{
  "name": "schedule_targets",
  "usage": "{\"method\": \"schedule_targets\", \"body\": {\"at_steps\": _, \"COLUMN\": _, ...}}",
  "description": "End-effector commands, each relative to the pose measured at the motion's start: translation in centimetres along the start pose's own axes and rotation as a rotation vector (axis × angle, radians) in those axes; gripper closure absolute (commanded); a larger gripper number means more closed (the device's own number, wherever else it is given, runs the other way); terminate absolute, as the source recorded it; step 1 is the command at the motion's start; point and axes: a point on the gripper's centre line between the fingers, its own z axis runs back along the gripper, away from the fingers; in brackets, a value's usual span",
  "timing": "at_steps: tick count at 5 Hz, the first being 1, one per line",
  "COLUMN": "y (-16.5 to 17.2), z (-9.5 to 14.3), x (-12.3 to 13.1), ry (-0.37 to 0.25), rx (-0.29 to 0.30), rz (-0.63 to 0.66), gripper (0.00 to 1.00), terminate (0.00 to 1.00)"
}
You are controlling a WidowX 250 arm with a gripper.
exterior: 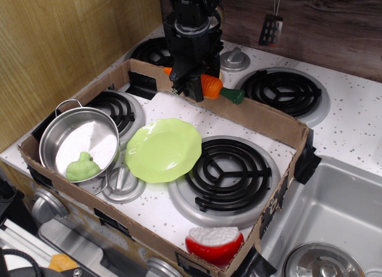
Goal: Take carrot off plate
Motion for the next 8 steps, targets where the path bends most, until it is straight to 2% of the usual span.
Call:
{"method": "schedule_targets", "body": {"at_steps": 1, "y": -2.0, "z": 2.0, "x": -0.6, "ry": 0.008, "rx": -0.084, "rz": -0.024, "gripper": 0.00, "terminate": 0.00}}
{"method": "schedule_targets", "body": {"at_steps": 3, "y": -1.9, "z": 3.3, "x": -0.3, "ry": -0.028, "rx": -0.096, "rz": -0.044, "gripper": 0.00, "terminate": 0.00}}
{"method": "schedule_targets", "body": {"at_steps": 4, "y": -1.4, "z": 4.0, "x": -0.3, "ry": -0.052, "rx": -0.121, "rz": -0.062, "gripper": 0.00, "terminate": 0.00}}
{"method": "schedule_targets", "body": {"at_steps": 6, "y": -1.9, "z": 5.3, "x": -0.3, "ry": -0.080, "rx": -0.115, "rz": -0.092, "gripper": 0.00, "terminate": 0.00}}
{"method": "schedule_targets", "body": {"at_steps": 7, "y": -2.5, "z": 5.2, "x": -0.3, "ry": -0.078, "rx": -0.110, "rz": -0.132, "gripper": 0.00, "terminate": 0.00}}
{"method": "schedule_targets", "body": {"at_steps": 8, "y": -2.5, "z": 5.2, "x": -0.3, "ry": -0.078, "rx": -0.110, "rz": -0.132, "gripper": 0.00, "terminate": 1.00}}
